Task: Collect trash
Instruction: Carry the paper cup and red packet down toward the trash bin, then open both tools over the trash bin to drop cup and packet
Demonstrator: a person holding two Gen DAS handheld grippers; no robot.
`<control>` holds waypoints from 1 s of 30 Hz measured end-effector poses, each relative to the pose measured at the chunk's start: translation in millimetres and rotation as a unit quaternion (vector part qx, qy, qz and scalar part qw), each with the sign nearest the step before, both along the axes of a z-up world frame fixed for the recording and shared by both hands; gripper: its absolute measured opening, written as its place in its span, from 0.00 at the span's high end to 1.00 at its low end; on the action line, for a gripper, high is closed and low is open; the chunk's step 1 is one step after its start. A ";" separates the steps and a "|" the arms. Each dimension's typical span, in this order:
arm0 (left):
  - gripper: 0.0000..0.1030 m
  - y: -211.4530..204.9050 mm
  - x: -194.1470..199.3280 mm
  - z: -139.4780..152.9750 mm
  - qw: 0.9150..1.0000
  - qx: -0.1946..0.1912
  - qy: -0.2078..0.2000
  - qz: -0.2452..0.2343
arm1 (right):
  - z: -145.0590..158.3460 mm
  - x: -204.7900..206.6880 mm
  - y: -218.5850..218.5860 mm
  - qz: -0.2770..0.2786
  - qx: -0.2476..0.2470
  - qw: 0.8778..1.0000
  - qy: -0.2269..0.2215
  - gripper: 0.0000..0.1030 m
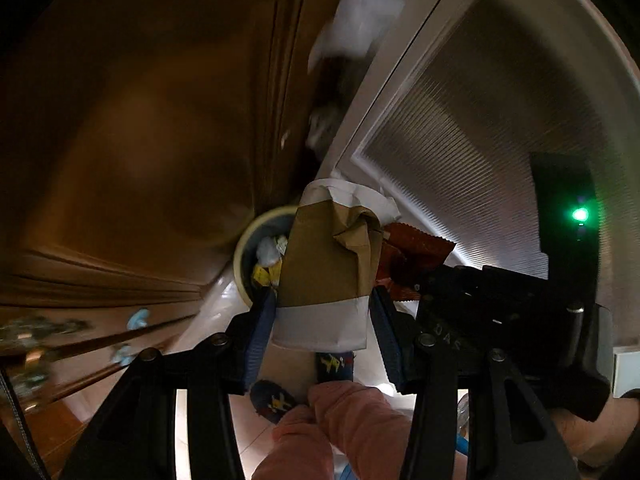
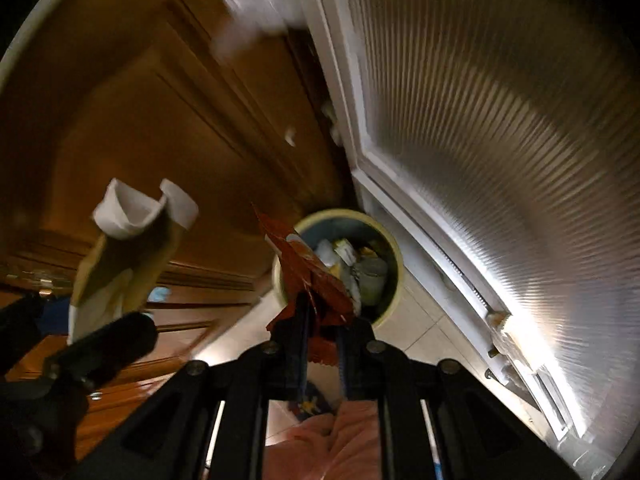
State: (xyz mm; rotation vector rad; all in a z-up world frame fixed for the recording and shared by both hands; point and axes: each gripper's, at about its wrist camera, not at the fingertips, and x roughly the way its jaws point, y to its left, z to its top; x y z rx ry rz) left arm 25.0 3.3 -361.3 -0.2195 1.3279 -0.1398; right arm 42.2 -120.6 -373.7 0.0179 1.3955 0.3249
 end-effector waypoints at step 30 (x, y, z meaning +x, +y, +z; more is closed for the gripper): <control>0.01 18.2 28.8 -109.5 0.997 0.066 0.022 -0.026 | -150.6 28.4 20.7 0.058 -0.006 0.998 -0.001 0.44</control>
